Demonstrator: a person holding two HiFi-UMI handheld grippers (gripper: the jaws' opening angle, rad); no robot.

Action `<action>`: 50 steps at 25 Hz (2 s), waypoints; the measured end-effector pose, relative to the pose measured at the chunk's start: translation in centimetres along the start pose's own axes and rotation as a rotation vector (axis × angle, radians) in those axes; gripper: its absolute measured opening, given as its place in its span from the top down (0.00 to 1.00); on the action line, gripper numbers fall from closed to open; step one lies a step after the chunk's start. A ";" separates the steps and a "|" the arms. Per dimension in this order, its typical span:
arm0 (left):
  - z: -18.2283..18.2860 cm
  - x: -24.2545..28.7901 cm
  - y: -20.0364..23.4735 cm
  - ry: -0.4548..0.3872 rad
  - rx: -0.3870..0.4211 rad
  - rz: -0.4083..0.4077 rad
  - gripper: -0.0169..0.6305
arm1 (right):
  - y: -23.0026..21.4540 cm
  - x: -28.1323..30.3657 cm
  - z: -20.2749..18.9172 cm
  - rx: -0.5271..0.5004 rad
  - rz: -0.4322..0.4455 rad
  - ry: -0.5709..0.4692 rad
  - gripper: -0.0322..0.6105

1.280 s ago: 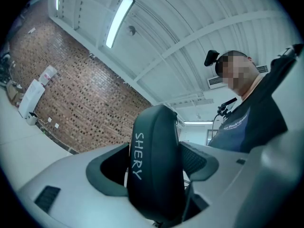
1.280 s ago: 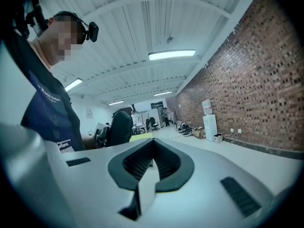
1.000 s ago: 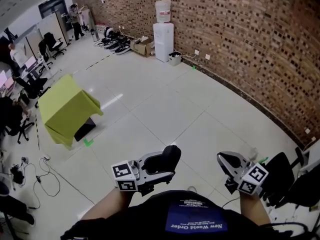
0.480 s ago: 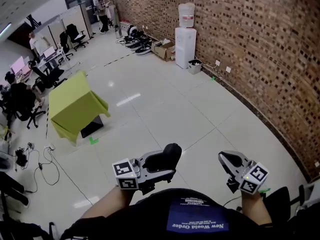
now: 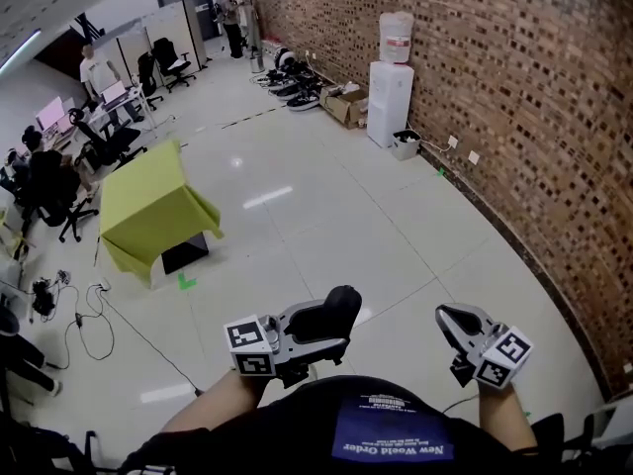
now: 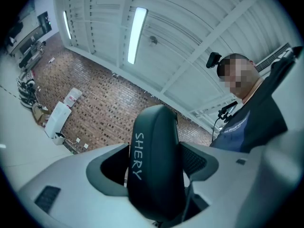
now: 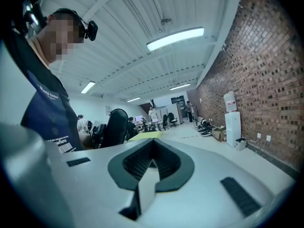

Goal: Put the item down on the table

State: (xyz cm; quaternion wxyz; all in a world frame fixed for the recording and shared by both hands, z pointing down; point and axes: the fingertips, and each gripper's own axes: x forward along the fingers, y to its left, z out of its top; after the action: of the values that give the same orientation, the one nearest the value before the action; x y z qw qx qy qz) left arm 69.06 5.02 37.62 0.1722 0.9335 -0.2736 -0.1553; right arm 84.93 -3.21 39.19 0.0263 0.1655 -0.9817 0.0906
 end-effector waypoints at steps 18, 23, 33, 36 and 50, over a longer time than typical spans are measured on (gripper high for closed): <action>14.7 -6.2 26.0 0.010 0.048 0.022 0.46 | -11.5 29.4 6.5 -0.023 0.070 -0.007 0.97; 17.1 -6.5 32.1 -0.024 0.058 0.110 0.46 | -16.4 35.3 7.2 -0.023 0.148 0.021 0.97; 23.1 -2.9 44.2 -0.128 0.123 0.352 0.46 | -28.9 48.5 10.7 -0.048 0.428 0.071 0.97; 24.9 -2.8 47.1 -0.161 0.146 0.415 0.46 | -31.0 52.3 11.7 -0.067 0.499 0.075 0.97; 30.6 -16.5 58.0 -0.271 0.171 0.571 0.46 | -27.9 73.6 12.2 -0.104 0.669 0.109 0.97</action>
State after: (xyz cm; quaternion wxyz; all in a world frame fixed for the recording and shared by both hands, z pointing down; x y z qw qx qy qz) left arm 17.56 -38.73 37.11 0.0920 0.8009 -0.5568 -0.2000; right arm 24.43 -54.98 37.98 0.0559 -0.1723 -0.9821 0.0526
